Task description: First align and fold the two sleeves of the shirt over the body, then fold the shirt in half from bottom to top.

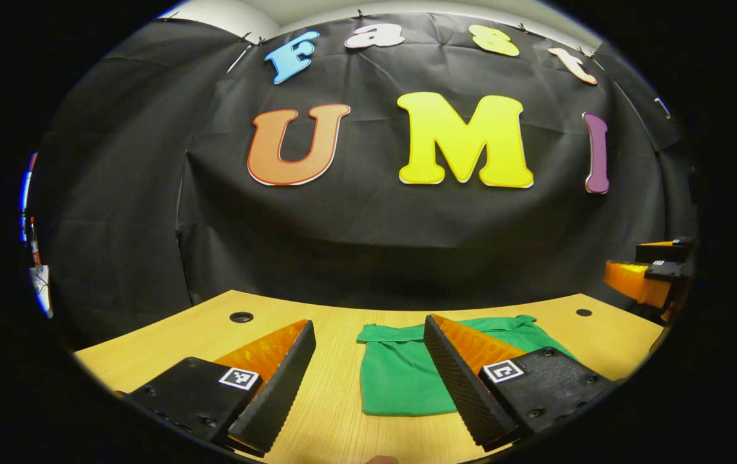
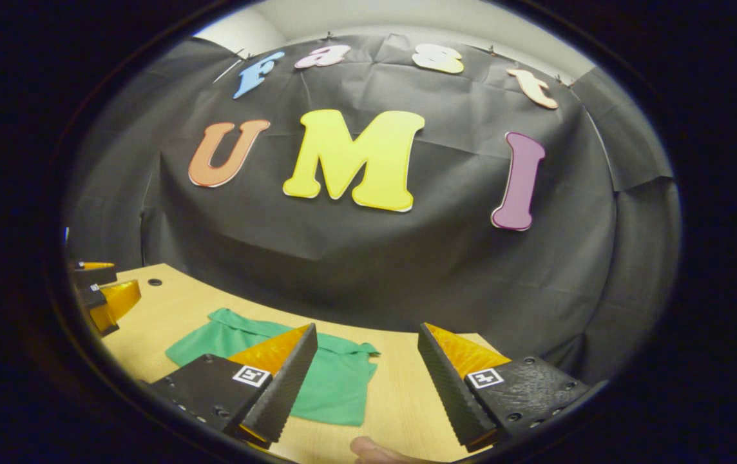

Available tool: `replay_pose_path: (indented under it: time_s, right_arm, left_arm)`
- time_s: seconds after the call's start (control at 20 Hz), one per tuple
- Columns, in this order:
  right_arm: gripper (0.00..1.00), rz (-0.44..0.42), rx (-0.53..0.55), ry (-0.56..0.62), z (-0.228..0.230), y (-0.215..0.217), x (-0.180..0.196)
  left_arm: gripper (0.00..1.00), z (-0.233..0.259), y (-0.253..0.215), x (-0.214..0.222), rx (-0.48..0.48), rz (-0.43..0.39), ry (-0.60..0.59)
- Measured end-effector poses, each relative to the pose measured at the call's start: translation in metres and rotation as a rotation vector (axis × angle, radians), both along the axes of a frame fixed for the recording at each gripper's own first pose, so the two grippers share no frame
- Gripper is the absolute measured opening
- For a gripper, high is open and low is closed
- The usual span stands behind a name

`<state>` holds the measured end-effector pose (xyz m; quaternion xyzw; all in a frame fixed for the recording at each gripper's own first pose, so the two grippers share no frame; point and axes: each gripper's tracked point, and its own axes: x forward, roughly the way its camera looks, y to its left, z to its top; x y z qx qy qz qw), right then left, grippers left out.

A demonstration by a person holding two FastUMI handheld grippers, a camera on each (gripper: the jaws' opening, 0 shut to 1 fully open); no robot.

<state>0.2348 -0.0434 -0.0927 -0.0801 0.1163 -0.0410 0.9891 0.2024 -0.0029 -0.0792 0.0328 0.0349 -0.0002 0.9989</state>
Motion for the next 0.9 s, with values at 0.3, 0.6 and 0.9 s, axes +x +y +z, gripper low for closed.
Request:
replay_pose_path:
  time_s: [0.3, 0.6, 0.9]
  right_arm:
    - [0.95, 0.068, 0.007, -0.095, 0.062, 0.013, -0.118]
    - [0.94, 0.099, 0.091, -0.18, 0.102, 0.011, -0.241]
    - [0.96, 0.115, 0.055, -0.214, 0.104, 0.016, -0.301]
  left_arm:
    - [1.0, 0.034, -0.024, -0.113, 0.054, -0.051, 0.033]
    - [1.0, 0.057, -0.039, -0.208, 0.014, -0.083, 0.029]
    - [1.0, 0.074, -0.033, -0.248, 0.098, -0.046, -0.03]
